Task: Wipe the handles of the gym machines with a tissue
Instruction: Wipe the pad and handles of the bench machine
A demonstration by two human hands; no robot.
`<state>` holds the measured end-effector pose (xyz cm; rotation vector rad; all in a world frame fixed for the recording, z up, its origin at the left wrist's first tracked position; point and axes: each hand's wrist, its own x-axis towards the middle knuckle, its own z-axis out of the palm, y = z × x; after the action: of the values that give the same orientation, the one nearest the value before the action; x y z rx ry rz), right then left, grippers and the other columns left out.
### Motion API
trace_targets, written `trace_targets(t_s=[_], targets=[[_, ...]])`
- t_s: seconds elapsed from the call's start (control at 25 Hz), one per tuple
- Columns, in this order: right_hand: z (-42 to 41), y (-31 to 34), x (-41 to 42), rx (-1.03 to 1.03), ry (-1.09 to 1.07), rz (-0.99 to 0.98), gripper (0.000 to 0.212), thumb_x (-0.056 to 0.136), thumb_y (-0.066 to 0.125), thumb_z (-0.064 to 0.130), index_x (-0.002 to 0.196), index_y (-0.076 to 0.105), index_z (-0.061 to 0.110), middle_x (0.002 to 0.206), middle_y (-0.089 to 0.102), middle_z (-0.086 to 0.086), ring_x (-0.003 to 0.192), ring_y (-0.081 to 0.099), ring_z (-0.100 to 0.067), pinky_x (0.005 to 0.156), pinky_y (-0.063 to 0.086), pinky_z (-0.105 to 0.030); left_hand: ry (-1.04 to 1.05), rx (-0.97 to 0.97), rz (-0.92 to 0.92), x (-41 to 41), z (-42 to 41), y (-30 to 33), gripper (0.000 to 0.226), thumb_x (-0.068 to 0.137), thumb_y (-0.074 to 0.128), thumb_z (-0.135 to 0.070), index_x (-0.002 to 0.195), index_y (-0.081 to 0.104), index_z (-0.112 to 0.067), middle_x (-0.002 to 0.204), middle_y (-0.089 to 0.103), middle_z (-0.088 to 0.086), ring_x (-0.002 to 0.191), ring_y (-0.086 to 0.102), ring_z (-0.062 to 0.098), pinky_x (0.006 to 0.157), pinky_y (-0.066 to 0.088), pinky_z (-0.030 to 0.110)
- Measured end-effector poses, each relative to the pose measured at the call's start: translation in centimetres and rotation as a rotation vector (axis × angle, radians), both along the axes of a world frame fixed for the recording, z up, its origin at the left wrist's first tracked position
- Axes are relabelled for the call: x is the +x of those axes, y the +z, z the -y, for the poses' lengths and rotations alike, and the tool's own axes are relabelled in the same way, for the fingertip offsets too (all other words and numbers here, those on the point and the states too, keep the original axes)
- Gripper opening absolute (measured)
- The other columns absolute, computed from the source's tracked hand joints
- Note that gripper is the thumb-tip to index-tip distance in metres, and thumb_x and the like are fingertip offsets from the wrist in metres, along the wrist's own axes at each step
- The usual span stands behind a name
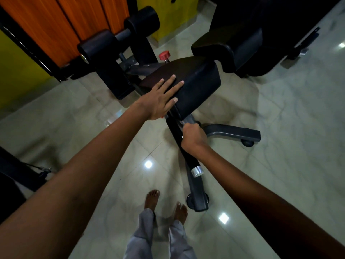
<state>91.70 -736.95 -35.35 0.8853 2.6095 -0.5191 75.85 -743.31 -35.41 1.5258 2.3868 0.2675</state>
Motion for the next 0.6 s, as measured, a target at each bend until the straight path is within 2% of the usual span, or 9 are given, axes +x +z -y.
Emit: trace_targets(t_s=[0.12, 0.24, 0.32, 0.36, 0.44, 0.48, 0.6], targets=[[-0.4, 0.2, 0.6, -0.032, 0.013, 0.109, 0.031, 0.086, 0.061, 0.007, 0.116, 0.056, -0.001, 0.120, 0.057, -0.020, 0.109, 0.059, -0.033, 0.084, 0.051, -0.036, -0.001, 0.009, -0.016, 0.4, 0.1, 0.6, 0.055, 0.105, 0.021, -0.036, 0.152, -0.005, -0.027, 0.160, -0.012, 0.006, 0.146, -0.008, 0.023, 0.104, -0.013, 0.023], [-1.3, 0.7, 1.2, -0.071, 0.047, 0.185, 0.028, 0.087, 0.057, 0.007, 0.113, 0.056, -0.001, 0.118, 0.058, -0.020, 0.106, 0.060, -0.034, 0.081, 0.051, -0.036, -0.024, 0.019, -0.031, 0.2, 0.0, 0.3, 0.055, 0.105, 0.021, -0.035, 0.152, -0.005, -0.024, 0.160, -0.011, 0.009, 0.146, -0.008, 0.022, 0.107, -0.016, 0.022], [-1.8, 1.0, 0.8, -0.015, 0.098, 0.137, 0.025, 0.087, 0.059, 0.008, 0.110, 0.058, 0.000, 0.113, 0.060, -0.019, 0.103, 0.061, -0.034, 0.080, 0.051, -0.035, -0.026, 0.002, -0.022, -0.1, 0.0, -0.3, 0.055, 0.104, 0.020, -0.037, 0.152, -0.005, -0.025, 0.160, -0.011, 0.008, 0.146, -0.007, 0.025, 0.111, -0.014, 0.028], [-1.9, 1.0, 0.3, 0.021, 0.150, 0.047, 0.022, 0.087, 0.059, 0.008, 0.108, 0.060, 0.002, 0.107, 0.062, -0.017, 0.098, 0.063, -0.033, 0.078, 0.051, -0.036, -0.023, -0.004, -0.009, -0.4, -0.1, -0.7, 0.056, 0.103, 0.019, -0.041, 0.152, -0.006, -0.028, 0.160, -0.011, 0.007, 0.147, -0.006, 0.027, 0.116, -0.010, 0.037], [-2.2, 0.3, -0.9, 0.079, 0.382, -0.196, 0.018, 0.087, 0.059, 0.007, 0.104, 0.065, 0.007, 0.097, 0.066, -0.013, 0.086, 0.065, -0.029, 0.071, 0.055, -0.036, -0.041, -0.010, -0.005, -0.9, -0.3, -1.6, 0.059, 0.099, 0.011, -0.052, 0.151, -0.009, -0.032, 0.160, -0.010, 0.005, 0.147, -0.004, 0.032, 0.119, 0.006, 0.052], [-2.2, -0.3, -1.6, 0.149, 0.555, -0.266, 0.019, 0.085, 0.061, 0.006, 0.103, 0.067, 0.009, 0.094, 0.067, -0.011, 0.082, 0.065, -0.028, 0.066, 0.056, -0.036, -0.056, -0.012, -0.014, -1.1, -0.2, -1.9, 0.061, 0.096, 0.006, -0.057, 0.150, -0.010, -0.034, 0.160, -0.010, 0.005, 0.147, -0.003, 0.032, 0.118, 0.011, 0.054], [-2.4, -2.1, -3.7, 0.384, 0.910, -0.266, 0.020, 0.076, 0.070, 0.005, 0.096, 0.068, 0.007, 0.087, 0.067, -0.009, 0.074, 0.064, -0.022, 0.053, 0.054, -0.031, -0.051, -0.015, 0.006, -1.3, -0.2, -2.1, 0.059, 0.098, 0.009, -0.055, 0.150, -0.010, -0.035, 0.161, -0.010, 0.004, 0.147, -0.001, 0.033, 0.117, 0.013, 0.055]])
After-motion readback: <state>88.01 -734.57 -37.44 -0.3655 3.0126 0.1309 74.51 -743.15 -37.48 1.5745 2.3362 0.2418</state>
